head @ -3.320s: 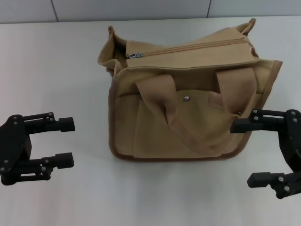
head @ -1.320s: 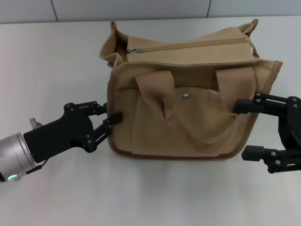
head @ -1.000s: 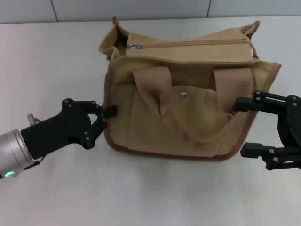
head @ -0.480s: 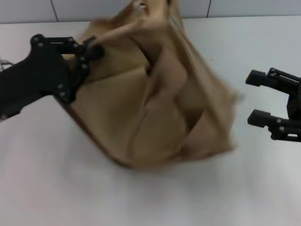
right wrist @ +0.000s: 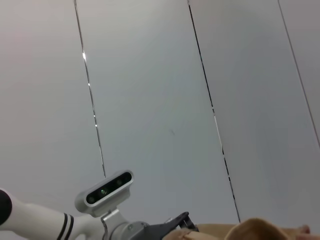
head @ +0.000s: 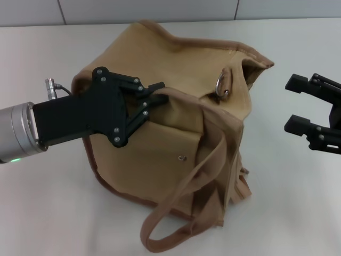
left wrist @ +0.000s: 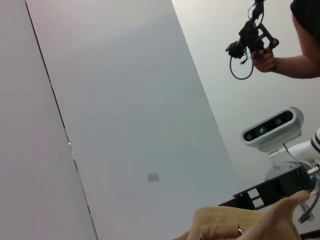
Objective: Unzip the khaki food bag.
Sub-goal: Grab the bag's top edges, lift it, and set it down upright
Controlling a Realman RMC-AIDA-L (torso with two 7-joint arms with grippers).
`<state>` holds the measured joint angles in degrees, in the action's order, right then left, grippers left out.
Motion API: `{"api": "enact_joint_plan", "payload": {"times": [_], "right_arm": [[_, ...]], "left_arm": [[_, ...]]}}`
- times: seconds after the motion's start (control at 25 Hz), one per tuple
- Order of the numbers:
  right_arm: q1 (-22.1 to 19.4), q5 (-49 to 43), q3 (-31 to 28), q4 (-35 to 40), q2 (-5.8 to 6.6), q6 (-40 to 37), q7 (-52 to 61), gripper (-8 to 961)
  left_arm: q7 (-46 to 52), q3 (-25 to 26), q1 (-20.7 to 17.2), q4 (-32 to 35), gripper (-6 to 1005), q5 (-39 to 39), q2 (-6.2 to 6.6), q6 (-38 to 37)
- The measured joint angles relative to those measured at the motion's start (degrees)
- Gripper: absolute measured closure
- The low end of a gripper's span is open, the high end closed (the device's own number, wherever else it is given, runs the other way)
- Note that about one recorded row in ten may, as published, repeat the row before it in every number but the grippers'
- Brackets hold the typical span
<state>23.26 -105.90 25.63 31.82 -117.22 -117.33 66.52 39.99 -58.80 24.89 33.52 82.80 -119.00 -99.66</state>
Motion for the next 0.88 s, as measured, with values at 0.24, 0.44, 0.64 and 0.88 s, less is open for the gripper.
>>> {"api": "enact_joint_plan", "payload": {"times": [0.24,0.44,0.64,0.88], "right_arm": [[-0.45,-0.35,0.55,0.0,-0.07,1.84,-0.74,173],[-0.62,-0.78,0.65,2.36,-0.18,0.08,-1.65,175],[-1.4,-0.96,0.57,14.43,0.0,-3.65,5.02,178],[-1.99,-0.98,2.72,35.57,-1.79,-7.55,13.56,181]], "left_arm": [[-0.15,0.01,0.07,-1.48,950,-0.39,-0.01,0.32],[-0.13,0.33,0.06,-2.45,950,-0.85,0.0,0.36],[-0.13,0.44,-0.64,-5.37,950,-5.09,0.14,0.34],[-0.19,0.02,-1.35,-6.17,950,-5.56,0.09,0.47]]}}
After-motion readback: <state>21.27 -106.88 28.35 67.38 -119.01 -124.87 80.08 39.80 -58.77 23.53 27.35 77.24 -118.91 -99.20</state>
